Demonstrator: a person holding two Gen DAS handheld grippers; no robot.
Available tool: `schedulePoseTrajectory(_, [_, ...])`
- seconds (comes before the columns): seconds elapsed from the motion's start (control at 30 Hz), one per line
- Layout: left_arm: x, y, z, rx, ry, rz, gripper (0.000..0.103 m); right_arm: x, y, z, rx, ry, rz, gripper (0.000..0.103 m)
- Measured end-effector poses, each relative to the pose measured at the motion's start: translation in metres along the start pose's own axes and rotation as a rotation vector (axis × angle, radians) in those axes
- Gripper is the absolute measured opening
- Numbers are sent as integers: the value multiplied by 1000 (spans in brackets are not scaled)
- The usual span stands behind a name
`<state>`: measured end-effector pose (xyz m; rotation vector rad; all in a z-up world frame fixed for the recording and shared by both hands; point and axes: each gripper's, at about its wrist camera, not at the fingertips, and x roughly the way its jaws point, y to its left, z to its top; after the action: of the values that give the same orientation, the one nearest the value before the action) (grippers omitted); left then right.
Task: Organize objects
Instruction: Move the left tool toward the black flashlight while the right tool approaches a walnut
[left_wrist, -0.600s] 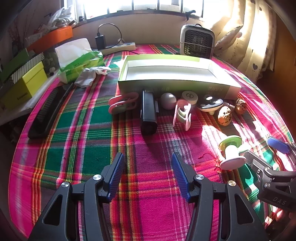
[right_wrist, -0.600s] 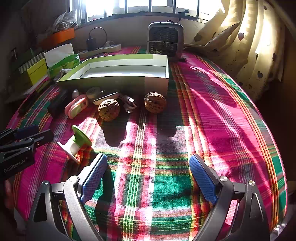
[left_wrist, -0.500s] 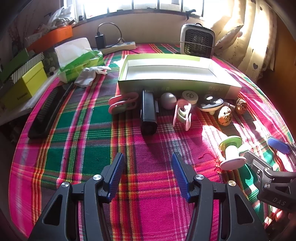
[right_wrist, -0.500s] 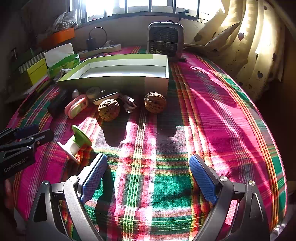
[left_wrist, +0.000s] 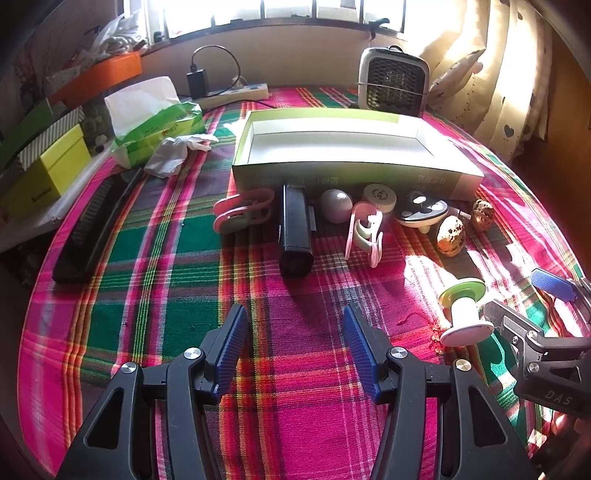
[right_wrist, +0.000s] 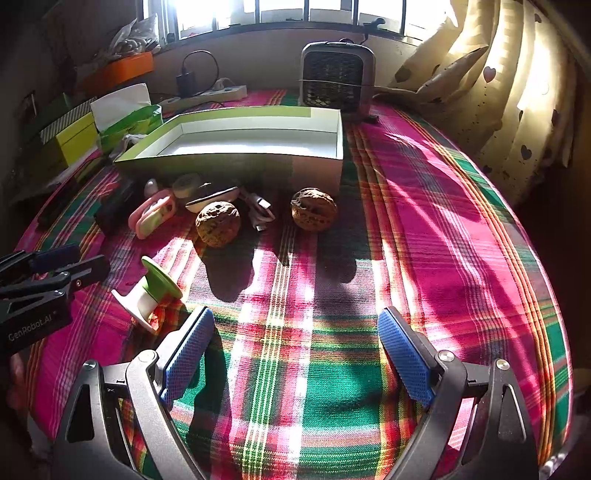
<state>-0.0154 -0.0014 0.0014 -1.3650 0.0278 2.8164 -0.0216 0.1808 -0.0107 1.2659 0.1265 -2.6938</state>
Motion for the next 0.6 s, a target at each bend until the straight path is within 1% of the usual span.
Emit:
schedulePoseTrajectory(0.2, [0, -2, 1, 5, 2, 0, 52, 1, -1, 0, -9, -2, 7, 91])
schedulePoseTrajectory(0.3, [1, -1, 3, 17, 11, -13, 52, 2, -2, 2, -16, 3, 13, 90])
schedulePoseTrajectory(0.37, [2, 0, 5, 18, 14, -27, 52, 2, -2, 4, -29, -4, 5, 90])
schedulePoseTrajectory(0.47, [1, 5, 6, 7, 9, -56, 52, -3, -4, 8, -35, -38, -14, 90])
schedulePoseTrajectory(0.53, [1, 8, 6, -3, 7, -81, 52, -2, -8, 11, -31, -38, -15, 90])
schedulePoseTrajectory(0.6, [1, 10, 8, -5, 3, -106, 52, -1, -13, 15, -27, -36, -34, 90])
